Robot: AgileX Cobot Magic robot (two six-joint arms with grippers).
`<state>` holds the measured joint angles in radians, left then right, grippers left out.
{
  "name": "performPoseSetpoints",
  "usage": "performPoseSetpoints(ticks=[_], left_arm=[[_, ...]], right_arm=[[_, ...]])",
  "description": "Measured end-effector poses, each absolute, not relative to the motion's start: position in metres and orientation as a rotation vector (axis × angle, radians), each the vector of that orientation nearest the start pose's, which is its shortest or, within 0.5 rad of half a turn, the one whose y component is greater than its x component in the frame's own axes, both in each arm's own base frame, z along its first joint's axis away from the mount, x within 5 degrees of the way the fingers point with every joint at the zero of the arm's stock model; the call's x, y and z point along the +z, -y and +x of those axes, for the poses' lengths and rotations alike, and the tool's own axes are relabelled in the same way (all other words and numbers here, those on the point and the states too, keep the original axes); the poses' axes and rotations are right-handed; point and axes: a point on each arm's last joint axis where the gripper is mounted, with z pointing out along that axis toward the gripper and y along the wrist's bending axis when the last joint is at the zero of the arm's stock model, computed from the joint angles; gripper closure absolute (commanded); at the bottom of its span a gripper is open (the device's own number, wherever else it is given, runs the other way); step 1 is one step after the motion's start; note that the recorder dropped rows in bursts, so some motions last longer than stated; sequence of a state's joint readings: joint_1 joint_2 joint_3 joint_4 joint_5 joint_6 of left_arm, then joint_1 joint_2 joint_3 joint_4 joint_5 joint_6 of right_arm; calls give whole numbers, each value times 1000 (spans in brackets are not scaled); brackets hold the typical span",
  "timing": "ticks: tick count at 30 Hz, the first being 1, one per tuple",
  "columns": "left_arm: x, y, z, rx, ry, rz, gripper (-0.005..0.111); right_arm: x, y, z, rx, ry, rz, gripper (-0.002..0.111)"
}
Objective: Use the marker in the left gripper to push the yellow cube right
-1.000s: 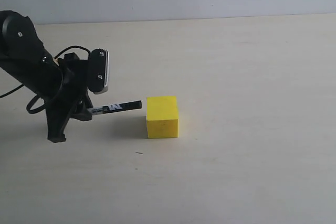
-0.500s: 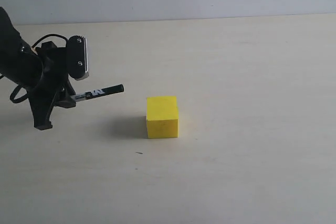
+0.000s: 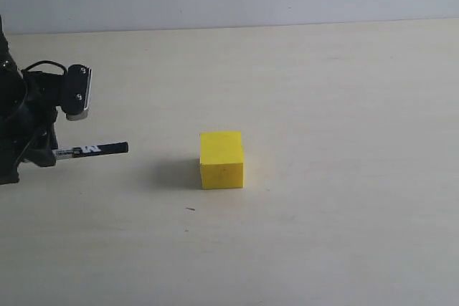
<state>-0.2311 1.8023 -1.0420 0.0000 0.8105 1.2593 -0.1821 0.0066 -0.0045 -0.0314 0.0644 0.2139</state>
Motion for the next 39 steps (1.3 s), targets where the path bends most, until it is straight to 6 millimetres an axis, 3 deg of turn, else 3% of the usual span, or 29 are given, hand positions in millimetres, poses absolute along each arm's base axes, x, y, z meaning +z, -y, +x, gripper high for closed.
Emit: performPoseSetpoints(ticks=[5,14,27,39], left_arm=[[151,83,310,43,-2236,2120,107],[141,124,301,9,-2119,2210,107],[136,135,301,-119,-2178,2184,107],[142,145,312,-113,-2176,2149,107]], right_arm=[[209,10,56,-1,-1524,283,108],[209,10,56,-1,-1524,283,108],[209,10,56,-1,-1524,283,108],[209,10,56,-1,-1524,283,108]])
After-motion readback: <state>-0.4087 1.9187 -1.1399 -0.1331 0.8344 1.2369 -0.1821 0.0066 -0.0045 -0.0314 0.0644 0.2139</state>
